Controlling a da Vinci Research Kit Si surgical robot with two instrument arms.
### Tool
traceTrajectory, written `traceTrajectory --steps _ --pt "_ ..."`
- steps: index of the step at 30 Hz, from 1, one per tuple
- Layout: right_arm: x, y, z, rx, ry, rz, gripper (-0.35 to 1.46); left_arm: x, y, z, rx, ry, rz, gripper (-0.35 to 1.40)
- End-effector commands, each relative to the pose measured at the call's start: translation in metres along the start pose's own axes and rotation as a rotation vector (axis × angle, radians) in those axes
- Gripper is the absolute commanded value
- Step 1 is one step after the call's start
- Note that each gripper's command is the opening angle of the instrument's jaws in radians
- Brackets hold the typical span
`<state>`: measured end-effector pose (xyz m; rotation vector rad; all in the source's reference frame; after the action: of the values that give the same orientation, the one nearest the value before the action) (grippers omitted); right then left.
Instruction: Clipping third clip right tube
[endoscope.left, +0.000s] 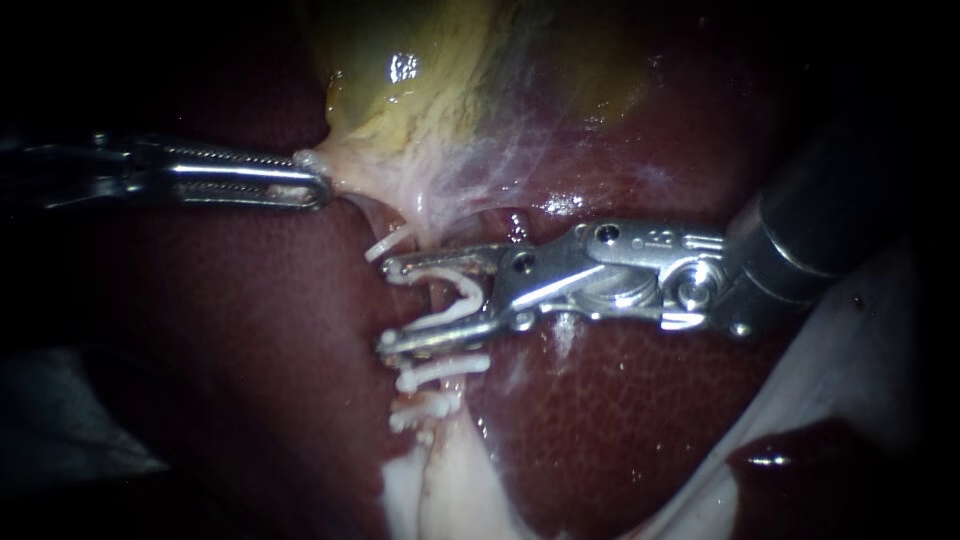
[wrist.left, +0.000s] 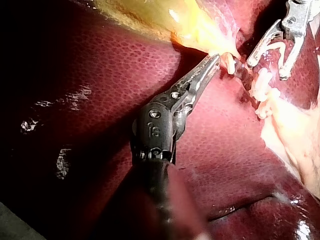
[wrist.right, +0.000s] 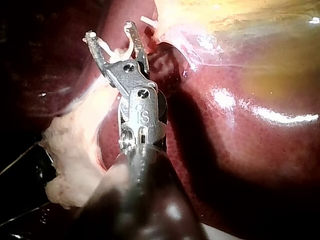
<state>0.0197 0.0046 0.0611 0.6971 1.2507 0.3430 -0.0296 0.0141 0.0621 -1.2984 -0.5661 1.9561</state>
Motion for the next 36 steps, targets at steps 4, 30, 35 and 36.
traceTrajectory --steps 4,30,35,36 --pt "0.0 -0.0002 -0.0012 0.006 0.0 0.002 0.45 0.0001 0.0001 -0.0002 -0.001 0.0 0.0 -0.35" --pt "-0.0083 0.0068 -0.0027 0.046 -0.02 0.105 0.48 0.0004 0.0005 -0.0007 -0.002 -0.001 -0.003 -0.35" --pt "-0.008 0.0067 -0.0013 0.087 0.008 0.12 0.48 0.0004 0.0005 -0.0007 -0.002 -0.001 -0.003 -0.35" --pt "-0.0078 0.0065 -0.001 0.101 0.018 0.129 0.48 0.0004 0.0005 -0.0007 -0.002 -0.001 -0.003 -0.35"
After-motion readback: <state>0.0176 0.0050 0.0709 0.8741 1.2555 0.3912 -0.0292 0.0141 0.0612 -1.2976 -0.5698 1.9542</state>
